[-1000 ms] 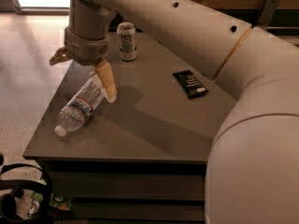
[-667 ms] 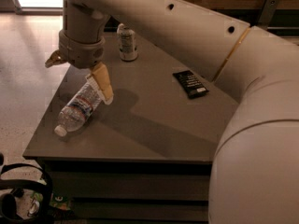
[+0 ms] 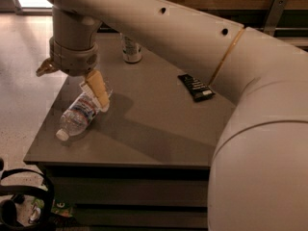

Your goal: Place water bottle upright

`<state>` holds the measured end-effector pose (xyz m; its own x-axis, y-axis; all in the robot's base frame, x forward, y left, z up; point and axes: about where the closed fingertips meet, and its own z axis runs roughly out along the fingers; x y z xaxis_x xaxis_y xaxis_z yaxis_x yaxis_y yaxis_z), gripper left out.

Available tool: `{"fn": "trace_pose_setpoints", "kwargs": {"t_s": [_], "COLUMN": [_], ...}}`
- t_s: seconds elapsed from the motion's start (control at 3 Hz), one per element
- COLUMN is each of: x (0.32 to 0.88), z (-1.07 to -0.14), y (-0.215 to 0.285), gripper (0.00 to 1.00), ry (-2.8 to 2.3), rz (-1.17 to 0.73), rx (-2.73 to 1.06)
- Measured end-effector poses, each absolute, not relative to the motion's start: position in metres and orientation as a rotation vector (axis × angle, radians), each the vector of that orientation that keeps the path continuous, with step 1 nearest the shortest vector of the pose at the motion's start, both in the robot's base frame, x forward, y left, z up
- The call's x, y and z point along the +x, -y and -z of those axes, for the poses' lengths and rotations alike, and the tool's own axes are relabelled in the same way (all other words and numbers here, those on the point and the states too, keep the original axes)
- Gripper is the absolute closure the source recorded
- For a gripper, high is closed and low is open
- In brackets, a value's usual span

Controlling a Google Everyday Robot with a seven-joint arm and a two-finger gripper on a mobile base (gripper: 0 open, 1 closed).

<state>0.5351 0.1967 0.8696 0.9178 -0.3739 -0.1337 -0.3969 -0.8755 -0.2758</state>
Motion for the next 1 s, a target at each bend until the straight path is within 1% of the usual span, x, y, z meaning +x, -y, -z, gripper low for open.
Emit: {"fn": "trace_pose_setpoints", "kwargs": {"t_s": [0.67, 1.0], "x": [0.523, 0.516], "z": [-0.848, -0.834], "y": [-0.217, -0.213], "gripper": [0.0, 0.0], "ry": [-0.511, -0.541], "rz": [-0.264, -0.345], "rx": [-2.871, -2.886]}}
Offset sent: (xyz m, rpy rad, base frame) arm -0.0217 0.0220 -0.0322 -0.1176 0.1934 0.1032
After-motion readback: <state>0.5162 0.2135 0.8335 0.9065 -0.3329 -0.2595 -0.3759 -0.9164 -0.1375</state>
